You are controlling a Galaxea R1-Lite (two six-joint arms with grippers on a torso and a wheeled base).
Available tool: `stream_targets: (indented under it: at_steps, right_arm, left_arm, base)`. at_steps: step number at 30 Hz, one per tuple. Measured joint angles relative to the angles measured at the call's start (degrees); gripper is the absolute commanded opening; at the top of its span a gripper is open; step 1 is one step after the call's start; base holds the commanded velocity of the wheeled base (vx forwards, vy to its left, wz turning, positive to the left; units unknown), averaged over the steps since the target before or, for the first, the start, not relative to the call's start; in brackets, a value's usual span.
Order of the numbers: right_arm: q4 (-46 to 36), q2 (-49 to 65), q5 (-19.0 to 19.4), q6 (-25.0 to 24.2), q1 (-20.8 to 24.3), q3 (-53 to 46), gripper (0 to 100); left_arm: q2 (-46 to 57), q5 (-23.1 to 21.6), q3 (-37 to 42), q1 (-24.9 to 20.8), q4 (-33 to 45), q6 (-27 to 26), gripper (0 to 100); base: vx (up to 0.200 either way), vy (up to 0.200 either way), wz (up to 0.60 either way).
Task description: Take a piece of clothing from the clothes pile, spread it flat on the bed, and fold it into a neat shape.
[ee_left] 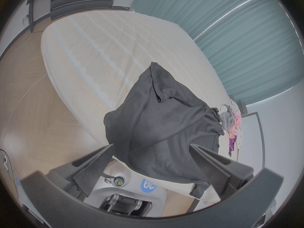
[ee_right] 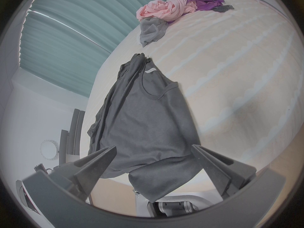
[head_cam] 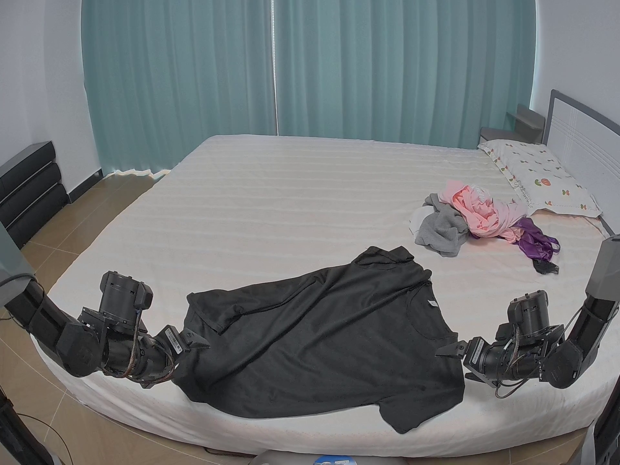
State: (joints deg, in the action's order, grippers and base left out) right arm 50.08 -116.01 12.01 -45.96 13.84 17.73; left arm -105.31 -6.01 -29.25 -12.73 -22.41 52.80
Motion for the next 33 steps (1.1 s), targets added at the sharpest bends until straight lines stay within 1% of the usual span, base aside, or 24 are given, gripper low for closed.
stream_targets:
  at_steps: [15,21,26,30,33]
  right_arm:
    - [0.1,0.4,-0.1,-0.1,0.0,0.3,100]
    - [0.1,0.5,-0.2,-0.1,0.0,0.2,100]
    - [0.1,0.6,-0.2,-0.1,0.1,0.1,100]
    - [0.1,0.6,-0.1,-0.1,0.2,0.0,100]
    - [0.1,0.6,-0.1,-0.1,0.2,0.0,100]
  left_arm:
    - [-1.0,-0.5,-0.9,1.7,0.0,0.0,100]
    - [-3.0,0.0,-3.1,1.2,-0.1,0.0,100]
    - [-5.8,0.2,-8.1,0.7,0.3,0.0,100]
    - [-9.6,0.5,-14.4,0.3,0.4,-0.1,100]
    - [-13.3,2.0,-19.5,-0.5,0.5,-0.1,100]
  base:
    - [0.0,0.0,0.0]
    - [0.0,0.0,0.0]
    - [0.0,0.0,0.0]
    - [0.0,0.0,0.0]
    - [0.0,0.0,0.0]
